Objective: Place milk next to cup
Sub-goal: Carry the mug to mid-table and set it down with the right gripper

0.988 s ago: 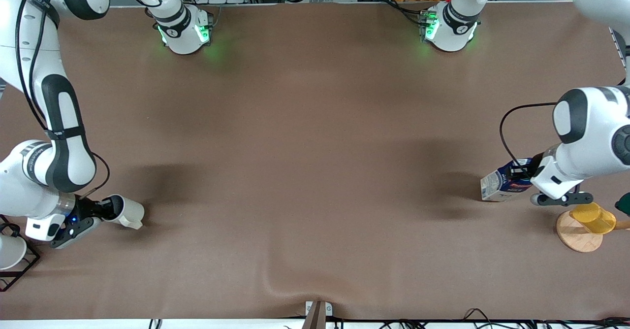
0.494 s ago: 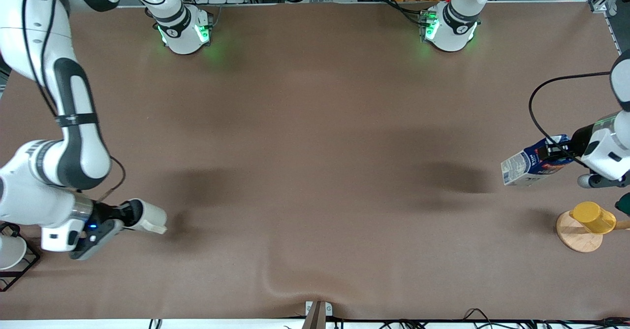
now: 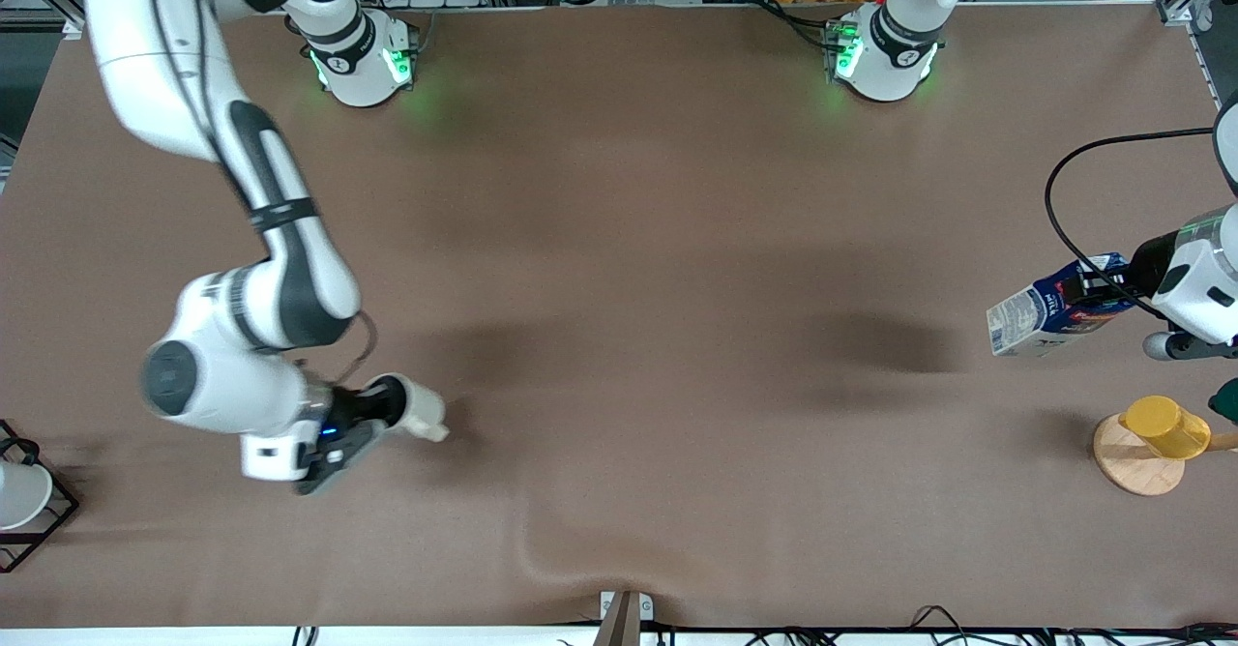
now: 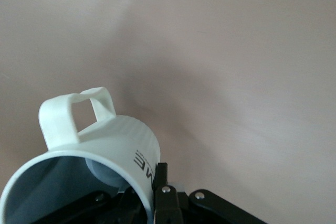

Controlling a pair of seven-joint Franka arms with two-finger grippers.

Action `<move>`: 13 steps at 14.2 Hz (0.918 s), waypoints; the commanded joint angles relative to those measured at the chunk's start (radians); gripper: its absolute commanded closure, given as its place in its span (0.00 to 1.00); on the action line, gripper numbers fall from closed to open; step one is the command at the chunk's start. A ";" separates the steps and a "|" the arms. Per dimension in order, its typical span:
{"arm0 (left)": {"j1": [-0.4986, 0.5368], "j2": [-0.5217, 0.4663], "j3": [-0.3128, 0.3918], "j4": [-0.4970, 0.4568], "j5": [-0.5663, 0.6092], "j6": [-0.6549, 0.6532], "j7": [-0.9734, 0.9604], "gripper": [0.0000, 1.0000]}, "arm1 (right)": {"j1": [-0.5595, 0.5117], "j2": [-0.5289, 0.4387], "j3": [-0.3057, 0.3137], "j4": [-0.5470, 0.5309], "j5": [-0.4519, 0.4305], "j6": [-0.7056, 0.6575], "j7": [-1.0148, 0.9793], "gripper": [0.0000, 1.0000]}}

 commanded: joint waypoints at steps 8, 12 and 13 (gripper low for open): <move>0.002 -0.012 -0.001 0.008 -0.019 -0.023 -0.010 0.65 | 0.382 -0.070 -0.019 -0.288 0.001 0.243 0.627 1.00; 0.002 -0.012 0.000 0.006 -0.038 -0.023 -0.004 0.65 | 0.405 -0.069 -0.019 -0.286 -0.001 0.238 0.687 1.00; 0.002 -0.012 0.000 0.006 -0.038 -0.023 -0.004 0.65 | 0.405 -0.072 -0.019 -0.285 -0.001 0.235 0.687 1.00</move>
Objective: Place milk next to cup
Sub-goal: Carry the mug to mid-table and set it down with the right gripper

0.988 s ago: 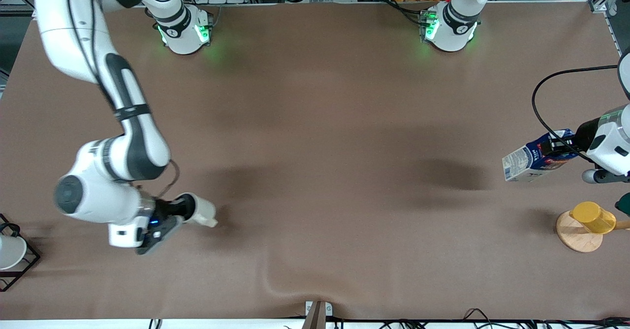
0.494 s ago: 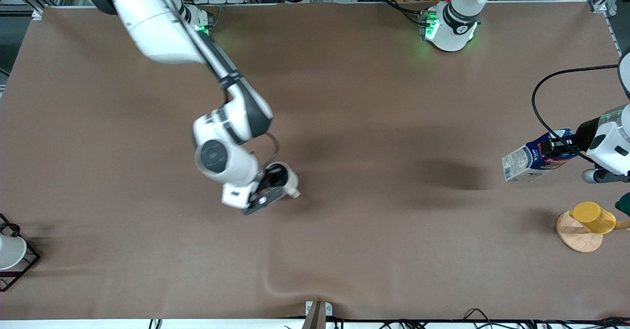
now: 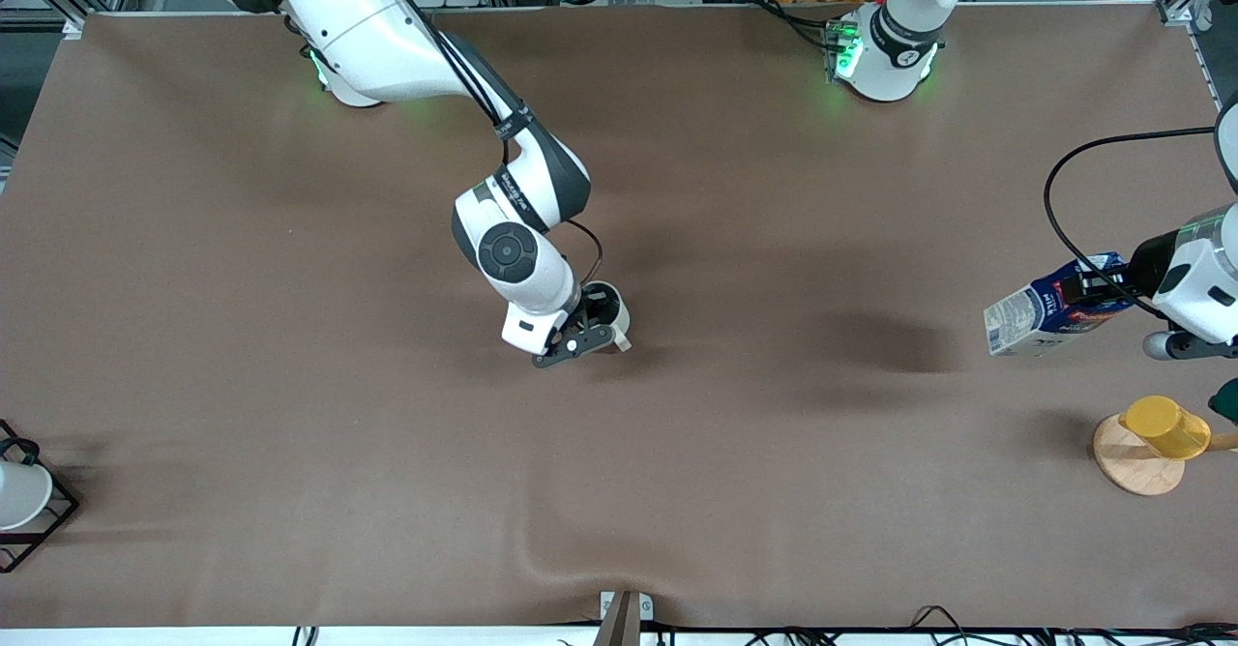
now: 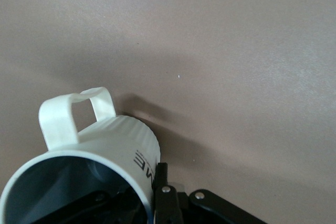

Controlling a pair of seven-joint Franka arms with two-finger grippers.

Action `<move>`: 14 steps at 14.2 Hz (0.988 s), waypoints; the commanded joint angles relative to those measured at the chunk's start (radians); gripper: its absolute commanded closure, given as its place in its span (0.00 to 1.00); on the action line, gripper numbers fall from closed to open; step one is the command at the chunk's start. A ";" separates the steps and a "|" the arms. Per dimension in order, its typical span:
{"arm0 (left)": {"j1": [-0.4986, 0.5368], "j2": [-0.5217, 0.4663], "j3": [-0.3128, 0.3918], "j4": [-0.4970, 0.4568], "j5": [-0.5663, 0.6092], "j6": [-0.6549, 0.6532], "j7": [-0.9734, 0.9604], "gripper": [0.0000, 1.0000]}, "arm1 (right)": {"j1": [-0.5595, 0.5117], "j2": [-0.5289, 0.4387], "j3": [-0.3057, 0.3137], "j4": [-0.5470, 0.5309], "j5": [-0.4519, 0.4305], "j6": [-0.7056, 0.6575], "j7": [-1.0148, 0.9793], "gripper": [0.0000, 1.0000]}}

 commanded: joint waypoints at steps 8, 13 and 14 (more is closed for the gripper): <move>-0.012 -0.041 -0.072 0.005 -0.021 -0.053 -0.064 0.65 | 0.063 -0.041 -0.019 -0.022 -0.022 -0.006 0.160 0.79; -0.010 -0.064 -0.182 0.006 -0.021 -0.066 -0.186 0.65 | 0.053 -0.103 -0.040 -0.022 -0.021 -0.045 0.188 0.00; -0.010 -0.078 -0.205 0.006 -0.030 -0.089 -0.211 0.65 | 0.053 -0.137 -0.058 -0.021 -0.022 -0.084 0.211 0.00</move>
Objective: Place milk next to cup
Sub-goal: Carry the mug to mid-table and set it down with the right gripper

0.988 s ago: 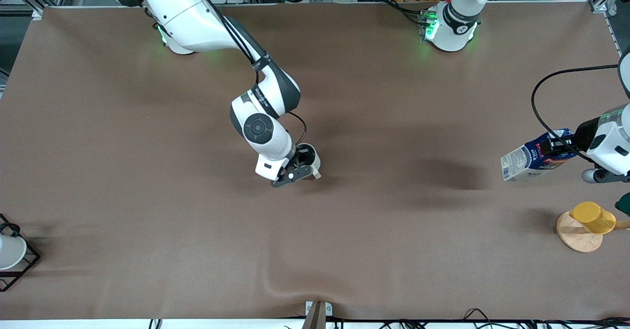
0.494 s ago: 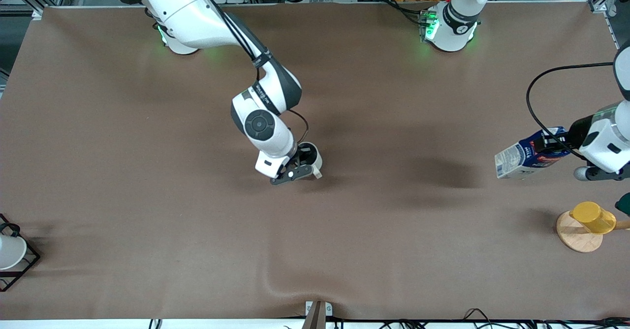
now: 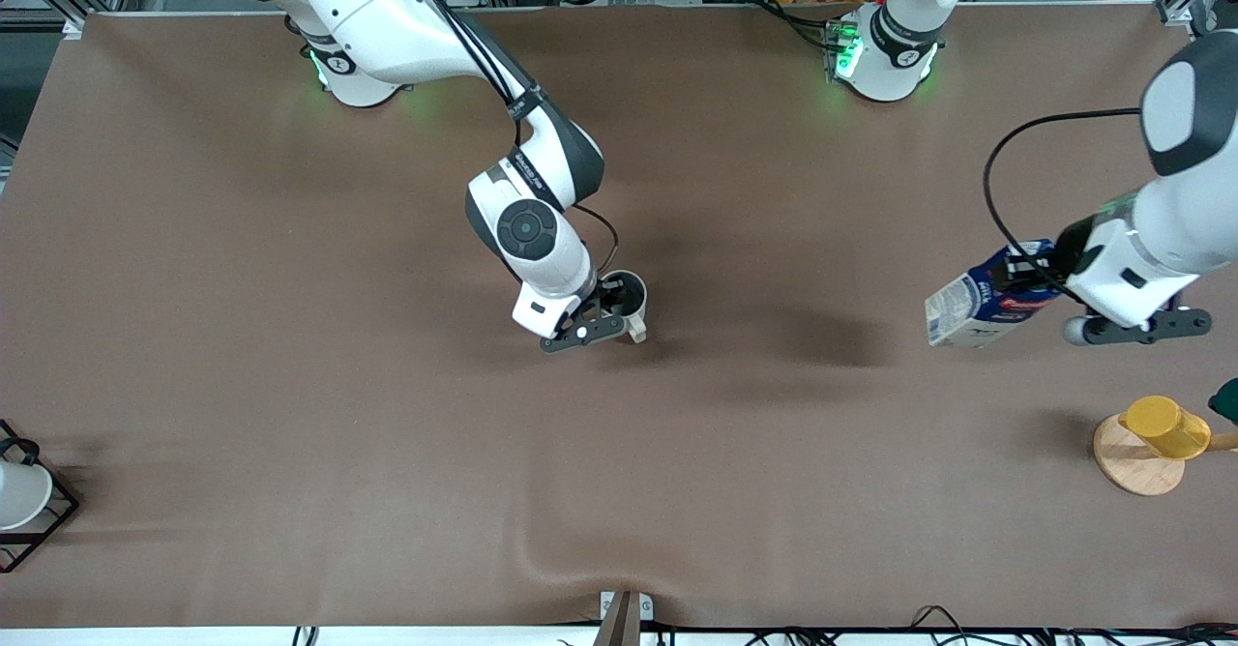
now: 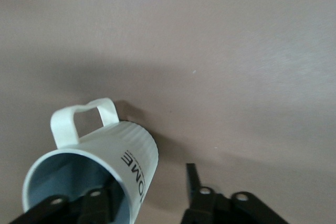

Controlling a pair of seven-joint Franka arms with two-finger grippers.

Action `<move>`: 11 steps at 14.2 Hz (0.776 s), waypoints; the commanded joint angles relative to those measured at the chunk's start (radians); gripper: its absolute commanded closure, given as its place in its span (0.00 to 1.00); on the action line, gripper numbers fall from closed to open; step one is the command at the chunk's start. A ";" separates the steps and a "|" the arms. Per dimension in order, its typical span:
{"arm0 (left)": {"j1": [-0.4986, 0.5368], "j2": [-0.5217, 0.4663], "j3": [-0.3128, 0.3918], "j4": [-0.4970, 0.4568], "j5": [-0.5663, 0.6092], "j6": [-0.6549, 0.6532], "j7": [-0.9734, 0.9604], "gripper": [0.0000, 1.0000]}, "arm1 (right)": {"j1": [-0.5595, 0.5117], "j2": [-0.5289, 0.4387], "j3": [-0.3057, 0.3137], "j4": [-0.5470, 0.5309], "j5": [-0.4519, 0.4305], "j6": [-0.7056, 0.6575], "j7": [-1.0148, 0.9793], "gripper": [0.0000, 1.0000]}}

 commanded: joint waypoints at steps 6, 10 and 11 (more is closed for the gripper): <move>-0.012 -0.019 -0.304 0.033 -0.100 -0.092 -0.422 0.65 | -0.108 -0.293 -0.206 -0.028 -0.015 -0.323 -0.185 0.00; -0.221 0.110 -0.341 0.143 -0.089 -0.066 -0.681 0.65 | -0.288 -0.377 -0.237 -0.026 -0.016 -0.465 -0.401 0.00; -0.278 0.133 -0.341 0.147 -0.087 -0.014 -0.761 0.65 | -0.331 -0.396 -0.240 -0.026 -0.016 -0.496 -0.446 0.00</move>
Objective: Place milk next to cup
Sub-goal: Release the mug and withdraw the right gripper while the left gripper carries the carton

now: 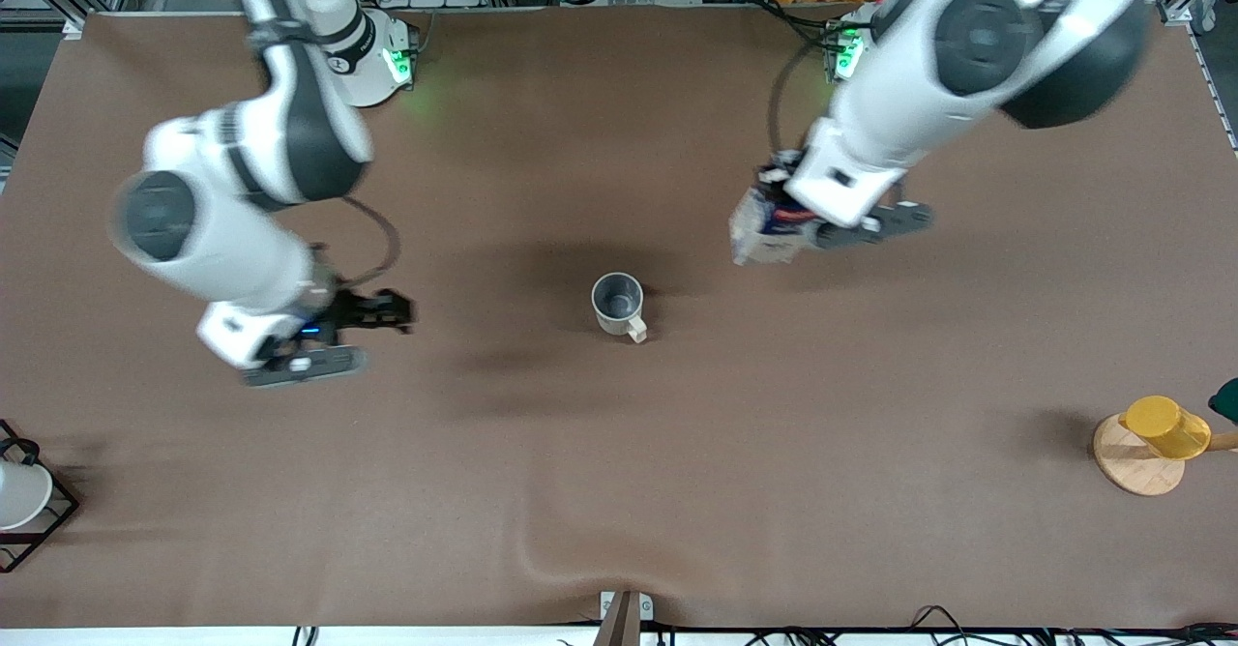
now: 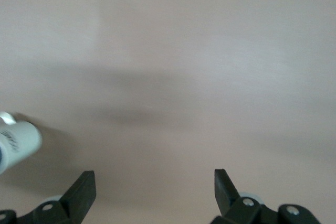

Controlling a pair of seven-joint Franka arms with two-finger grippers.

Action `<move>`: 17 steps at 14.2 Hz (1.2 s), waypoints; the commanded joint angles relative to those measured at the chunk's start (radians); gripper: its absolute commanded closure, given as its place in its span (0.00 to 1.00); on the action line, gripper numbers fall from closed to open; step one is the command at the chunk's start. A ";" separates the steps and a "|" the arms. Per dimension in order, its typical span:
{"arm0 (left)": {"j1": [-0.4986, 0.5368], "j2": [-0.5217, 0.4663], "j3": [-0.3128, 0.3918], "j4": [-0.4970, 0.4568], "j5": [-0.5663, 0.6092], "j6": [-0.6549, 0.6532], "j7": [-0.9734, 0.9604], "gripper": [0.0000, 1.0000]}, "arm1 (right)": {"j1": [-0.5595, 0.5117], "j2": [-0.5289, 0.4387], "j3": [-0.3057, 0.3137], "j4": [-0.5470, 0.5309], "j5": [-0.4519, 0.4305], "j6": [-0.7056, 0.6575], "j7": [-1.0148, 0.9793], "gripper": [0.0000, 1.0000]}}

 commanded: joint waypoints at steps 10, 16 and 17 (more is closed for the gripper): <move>-0.519 0.333 0.240 0.181 0.119 0.139 -0.230 0.65 | -0.403 -0.281 0.175 0.010 -0.158 -0.361 -0.107 0.00; -0.519 0.407 0.247 0.178 0.127 0.269 -0.165 0.64 | -0.471 -0.307 0.220 0.011 -0.147 -0.372 -0.089 0.00; -0.519 0.415 0.247 0.176 0.142 0.269 -0.161 0.64 | -0.467 -0.309 0.217 0.011 -0.159 -0.383 -0.090 0.00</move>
